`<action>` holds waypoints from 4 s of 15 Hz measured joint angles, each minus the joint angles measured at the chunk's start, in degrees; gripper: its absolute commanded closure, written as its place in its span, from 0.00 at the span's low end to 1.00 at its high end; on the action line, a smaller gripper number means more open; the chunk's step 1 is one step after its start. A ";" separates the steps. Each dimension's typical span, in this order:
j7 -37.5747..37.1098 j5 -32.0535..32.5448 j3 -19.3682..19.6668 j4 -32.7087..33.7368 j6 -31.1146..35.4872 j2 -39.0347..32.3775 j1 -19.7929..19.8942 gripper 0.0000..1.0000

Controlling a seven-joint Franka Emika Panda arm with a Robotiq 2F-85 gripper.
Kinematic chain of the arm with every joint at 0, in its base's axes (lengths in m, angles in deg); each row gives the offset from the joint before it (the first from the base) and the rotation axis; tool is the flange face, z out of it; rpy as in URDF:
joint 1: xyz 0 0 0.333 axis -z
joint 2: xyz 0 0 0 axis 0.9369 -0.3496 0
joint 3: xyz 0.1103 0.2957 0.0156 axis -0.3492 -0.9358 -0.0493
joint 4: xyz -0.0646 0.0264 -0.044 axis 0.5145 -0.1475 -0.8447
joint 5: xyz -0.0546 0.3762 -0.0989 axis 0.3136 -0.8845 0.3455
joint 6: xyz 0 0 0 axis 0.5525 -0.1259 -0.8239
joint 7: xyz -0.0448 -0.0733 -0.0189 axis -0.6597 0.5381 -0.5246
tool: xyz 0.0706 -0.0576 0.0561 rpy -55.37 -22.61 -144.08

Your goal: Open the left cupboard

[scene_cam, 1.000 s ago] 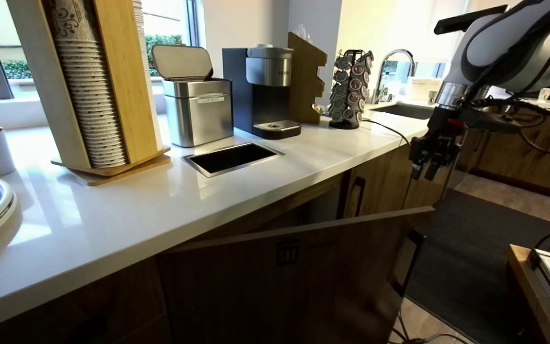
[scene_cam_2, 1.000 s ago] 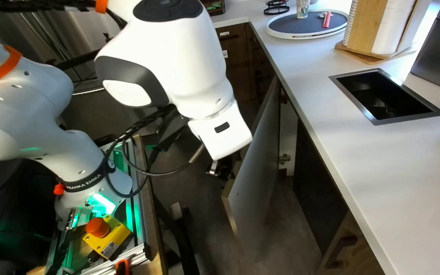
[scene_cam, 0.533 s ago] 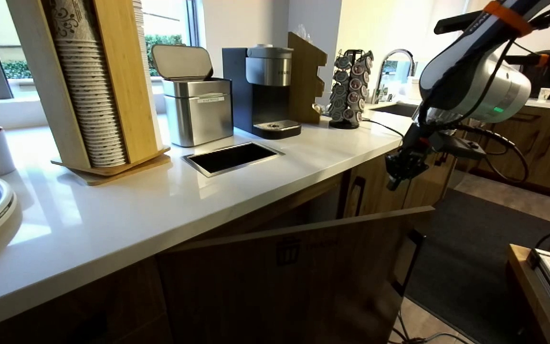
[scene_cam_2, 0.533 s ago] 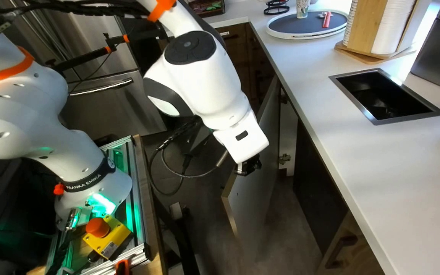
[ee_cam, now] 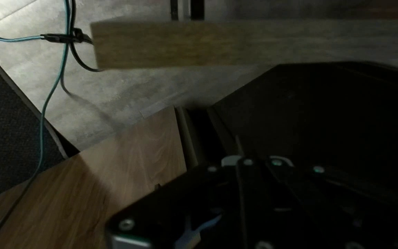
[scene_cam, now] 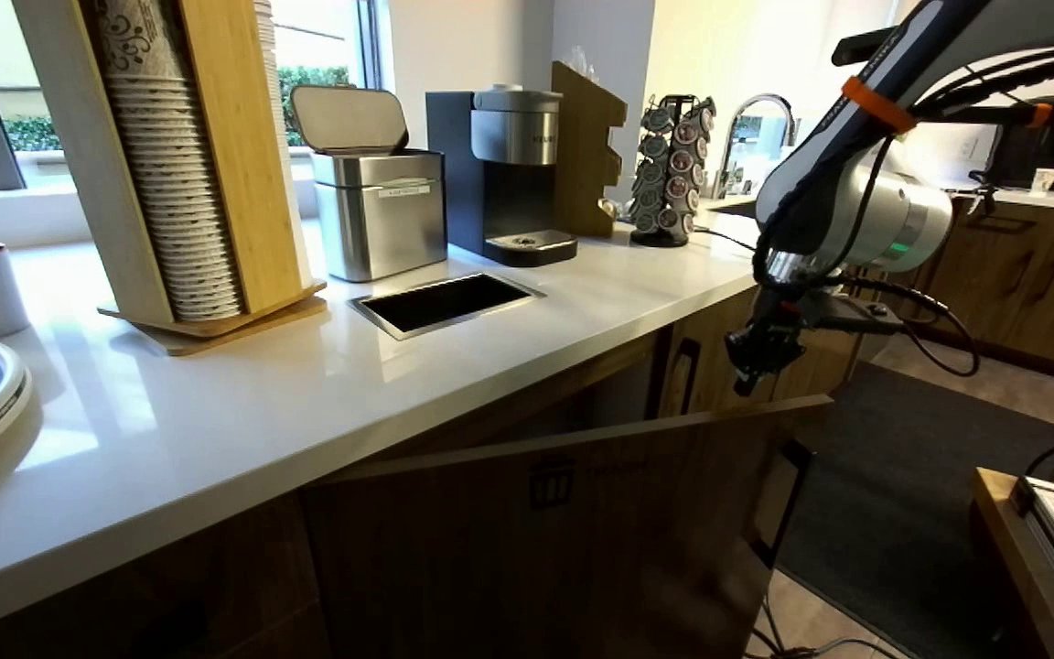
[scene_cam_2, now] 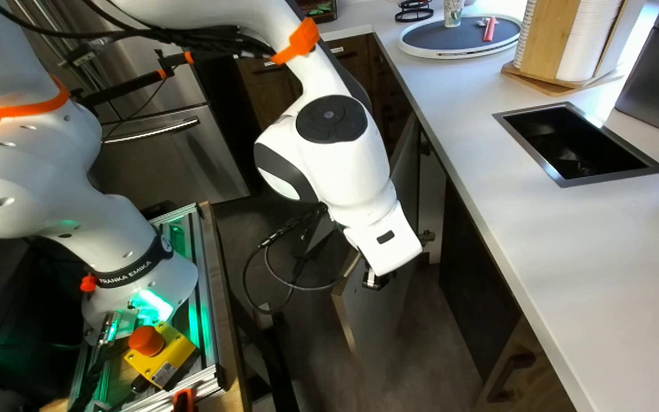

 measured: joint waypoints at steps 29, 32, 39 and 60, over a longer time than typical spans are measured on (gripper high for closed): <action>-32.18 18.70 -4.91 5.34 -55.09 -8.70 3.71 1.00; -31.76 15.35 -5.97 8.13 -62.20 -13.02 4.60 1.00; -26.89 9.95 -11.04 14.28 -66.79 -26.77 4.87 1.00; -31.92 52.48 -2.54 5.00 -54.66 2.59 -2.01 0.00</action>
